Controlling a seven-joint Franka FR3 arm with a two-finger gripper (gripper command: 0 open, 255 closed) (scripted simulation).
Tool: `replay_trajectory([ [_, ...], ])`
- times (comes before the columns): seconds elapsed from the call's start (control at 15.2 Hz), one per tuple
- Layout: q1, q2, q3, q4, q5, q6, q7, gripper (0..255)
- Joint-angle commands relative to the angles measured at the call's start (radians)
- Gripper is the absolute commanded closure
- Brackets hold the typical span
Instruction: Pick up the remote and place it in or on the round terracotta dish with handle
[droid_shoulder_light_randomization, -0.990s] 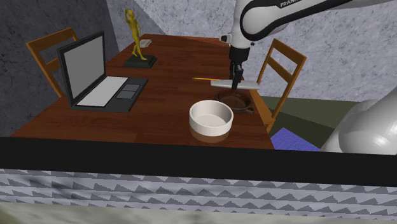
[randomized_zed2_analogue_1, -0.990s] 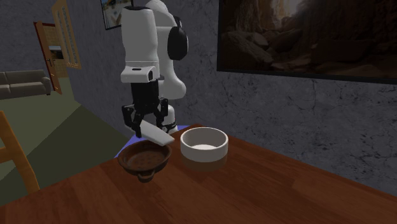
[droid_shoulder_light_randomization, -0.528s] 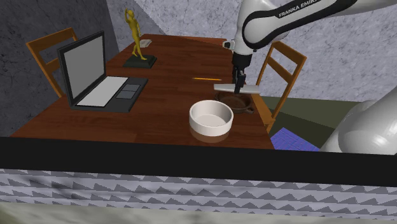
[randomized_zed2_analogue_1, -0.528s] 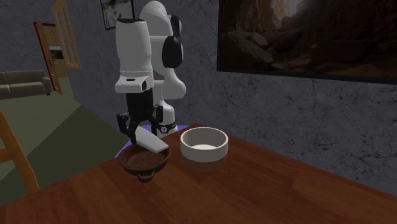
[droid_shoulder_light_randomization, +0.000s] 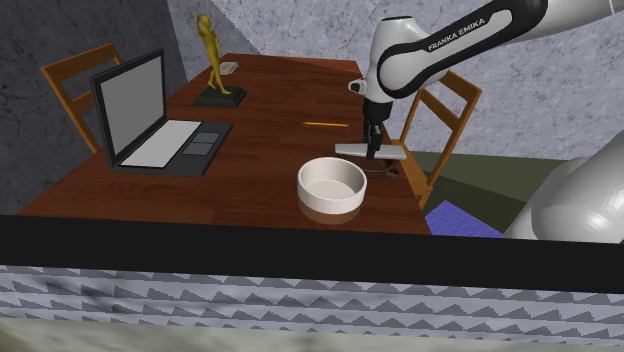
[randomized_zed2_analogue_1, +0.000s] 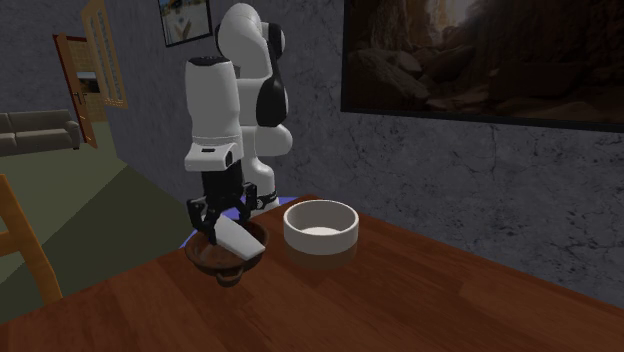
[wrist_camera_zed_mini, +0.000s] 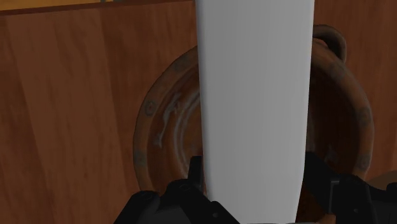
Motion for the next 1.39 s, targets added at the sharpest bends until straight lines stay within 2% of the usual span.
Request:
replay_trajectory([
  [0.0,0.000,0.006,0.000,-0.007,0.000,0.014,0.001,255],
  [0.4,0.000,0.006,0.000,-0.006,0.000,0.014,0.001,255],
  [0.46,0.000,0.007,0.000,-0.006,0.000,0.014,0.001,0],
  [0.79,0.000,0.006,0.000,-0.006,0.000,0.014,0.001,0],
  [1.06,0.001,-0.057,0.000,0.069,0.002,-0.125,-0.001,0],
  [1.32,0.001,-0.057,0.000,0.069,0.002,-0.125,-0.001,0],
])
